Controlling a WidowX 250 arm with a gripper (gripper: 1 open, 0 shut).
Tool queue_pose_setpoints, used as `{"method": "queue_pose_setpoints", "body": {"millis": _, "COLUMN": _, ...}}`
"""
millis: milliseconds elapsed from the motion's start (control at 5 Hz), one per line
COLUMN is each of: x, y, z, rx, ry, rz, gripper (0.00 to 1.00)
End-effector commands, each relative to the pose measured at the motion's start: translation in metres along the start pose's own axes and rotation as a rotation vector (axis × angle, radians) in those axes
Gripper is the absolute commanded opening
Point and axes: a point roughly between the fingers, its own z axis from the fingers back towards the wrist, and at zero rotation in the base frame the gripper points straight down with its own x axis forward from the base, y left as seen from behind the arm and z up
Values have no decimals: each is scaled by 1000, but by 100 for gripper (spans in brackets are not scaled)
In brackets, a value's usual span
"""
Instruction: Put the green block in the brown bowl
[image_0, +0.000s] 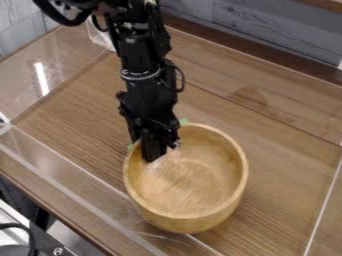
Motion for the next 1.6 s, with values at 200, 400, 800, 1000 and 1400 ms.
{"method": "queue_pose_setpoints", "body": {"millis": 200, "x": 9, "y": -7, "z": 29, "rx": 8, "ry": -60, "rz": -5, "gripper": 0}}
{"method": "queue_pose_setpoints", "body": {"millis": 400, "x": 9, "y": -9, "z": 32, "rx": 4, "ry": -59, "rz": 1, "gripper": 0}}
{"method": "queue_pose_setpoints", "body": {"millis": 800, "x": 10, "y": -12, "z": 38, "rx": -3, "ry": -58, "rz": 12, "gripper": 0}}
{"method": "queue_pose_setpoints", "body": {"millis": 1000, "x": 10, "y": -14, "z": 41, "rx": -8, "ry": -58, "rz": 19, "gripper": 0}}
{"method": "queue_pose_setpoints", "body": {"millis": 1400, "x": 10, "y": -17, "z": 44, "rx": -15, "ry": -54, "rz": 29, "gripper": 0}}
